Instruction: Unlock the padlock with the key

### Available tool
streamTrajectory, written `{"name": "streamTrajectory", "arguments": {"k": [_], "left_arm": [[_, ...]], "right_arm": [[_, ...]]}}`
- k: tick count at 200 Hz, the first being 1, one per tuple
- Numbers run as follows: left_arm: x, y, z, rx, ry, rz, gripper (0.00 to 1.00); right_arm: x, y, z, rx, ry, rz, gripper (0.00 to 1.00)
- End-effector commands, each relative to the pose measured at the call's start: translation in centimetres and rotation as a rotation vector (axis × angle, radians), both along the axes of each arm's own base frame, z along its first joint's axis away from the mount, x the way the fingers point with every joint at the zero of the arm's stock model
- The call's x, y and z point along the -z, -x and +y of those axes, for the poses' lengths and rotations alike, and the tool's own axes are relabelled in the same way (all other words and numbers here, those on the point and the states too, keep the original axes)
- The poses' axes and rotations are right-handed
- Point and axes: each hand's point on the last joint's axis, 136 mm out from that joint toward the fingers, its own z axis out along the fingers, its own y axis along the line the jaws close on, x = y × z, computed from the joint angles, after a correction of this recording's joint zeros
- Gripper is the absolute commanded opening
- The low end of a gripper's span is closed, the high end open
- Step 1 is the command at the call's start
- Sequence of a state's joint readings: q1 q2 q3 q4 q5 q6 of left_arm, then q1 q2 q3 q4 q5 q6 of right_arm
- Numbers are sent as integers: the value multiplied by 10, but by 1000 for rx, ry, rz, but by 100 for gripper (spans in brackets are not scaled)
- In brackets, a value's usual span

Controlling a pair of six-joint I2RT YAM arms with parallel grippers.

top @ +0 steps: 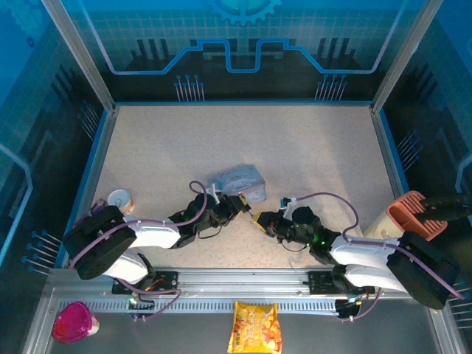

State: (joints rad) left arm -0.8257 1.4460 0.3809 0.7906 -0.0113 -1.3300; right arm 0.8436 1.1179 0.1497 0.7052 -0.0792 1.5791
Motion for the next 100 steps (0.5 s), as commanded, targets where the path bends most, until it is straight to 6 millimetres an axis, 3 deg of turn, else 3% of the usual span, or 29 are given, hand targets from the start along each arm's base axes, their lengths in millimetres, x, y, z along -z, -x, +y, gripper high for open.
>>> {"name": "streamTrajectory", "arguments": {"k": [1,100], "left_arm": [[-45,-1,-20,37,127,-82,7],[-56,5,-26,60,150,-96,3]], "right_arm": [[-7,-5,-3,35,-23,-28,0],[-11,-11,1,38,-92,-11,0]]}}
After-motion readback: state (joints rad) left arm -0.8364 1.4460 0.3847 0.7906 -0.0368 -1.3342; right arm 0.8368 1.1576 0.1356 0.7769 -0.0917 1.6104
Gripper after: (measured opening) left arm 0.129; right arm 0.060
